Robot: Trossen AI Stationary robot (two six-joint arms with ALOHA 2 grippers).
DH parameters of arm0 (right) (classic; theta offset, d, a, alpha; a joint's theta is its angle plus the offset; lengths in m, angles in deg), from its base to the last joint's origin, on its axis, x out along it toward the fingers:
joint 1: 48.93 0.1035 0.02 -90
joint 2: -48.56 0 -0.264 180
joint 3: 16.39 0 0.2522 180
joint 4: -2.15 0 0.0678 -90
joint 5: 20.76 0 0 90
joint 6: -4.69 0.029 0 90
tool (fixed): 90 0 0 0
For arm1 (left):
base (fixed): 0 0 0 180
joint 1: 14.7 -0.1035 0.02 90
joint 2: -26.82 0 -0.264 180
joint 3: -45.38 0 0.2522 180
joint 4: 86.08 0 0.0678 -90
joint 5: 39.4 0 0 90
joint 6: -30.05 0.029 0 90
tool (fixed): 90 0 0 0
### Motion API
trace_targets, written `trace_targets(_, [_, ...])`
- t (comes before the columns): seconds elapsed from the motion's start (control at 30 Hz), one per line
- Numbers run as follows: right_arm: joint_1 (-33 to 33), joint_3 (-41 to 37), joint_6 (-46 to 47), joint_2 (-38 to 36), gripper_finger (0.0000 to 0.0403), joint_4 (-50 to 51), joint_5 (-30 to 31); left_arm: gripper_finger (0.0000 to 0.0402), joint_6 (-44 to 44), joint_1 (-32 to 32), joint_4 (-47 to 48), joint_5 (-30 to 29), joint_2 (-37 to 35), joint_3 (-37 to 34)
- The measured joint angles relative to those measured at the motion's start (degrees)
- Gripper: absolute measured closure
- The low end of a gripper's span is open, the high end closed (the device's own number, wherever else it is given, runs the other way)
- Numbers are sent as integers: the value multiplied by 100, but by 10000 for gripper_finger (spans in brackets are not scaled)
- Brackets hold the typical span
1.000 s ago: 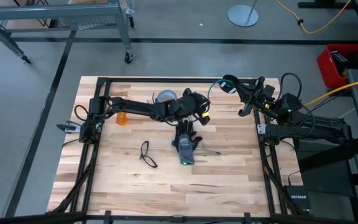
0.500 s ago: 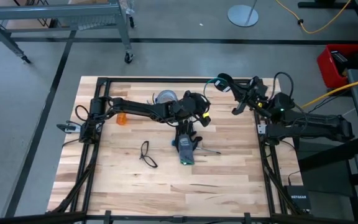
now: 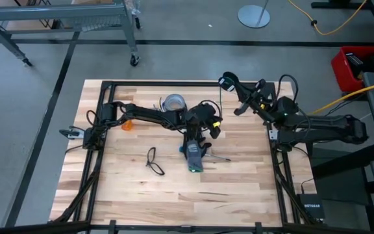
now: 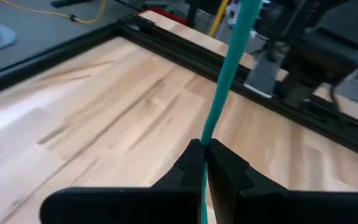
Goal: Coil cords
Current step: Coil the green wire on the black spool
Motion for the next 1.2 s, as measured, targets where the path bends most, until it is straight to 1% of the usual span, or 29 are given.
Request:
trace_targets(0.1, [0, 11, -6, 151, 402, 18, 103, 401, -167, 19, -117, 393, 2, 0])
trace_targets(0.33, [0, 13, -21, 610, 402, 482, 175, 401, -665, 6, -211, 1764, 4, 0])
trace_targets(0.43, [0, 13, -24, 760, 402, 689, 179, 401, -910, 1, -227, 2206, 4, 0])
trace_targets(0.67, [-2, 13, -23, 888, 402, 1118, 618, 401, -945, -26, -97, 2790, 4, 0])
trace_targets(0.8, [-4, 13, -18, 889, 402, 1036, 770, 401, -959, -40, -81, 2997, 4, 0])
trace_targets(0.93, [-2, 13, 70, 887, 402, 1035, 1314, 402, -925, -40, -90, 3455, 4, 0])
trace_targets(1.0, [-2, 13, 100, 887, 402, 1088, 1492, 402, -929, -44, -100, 3724, 4, 0])
trace_targets(1.2, [0, 13, 375, 887, 402, 1430, 1525, 401, -962, -37, -94, 4274, 4, 0])
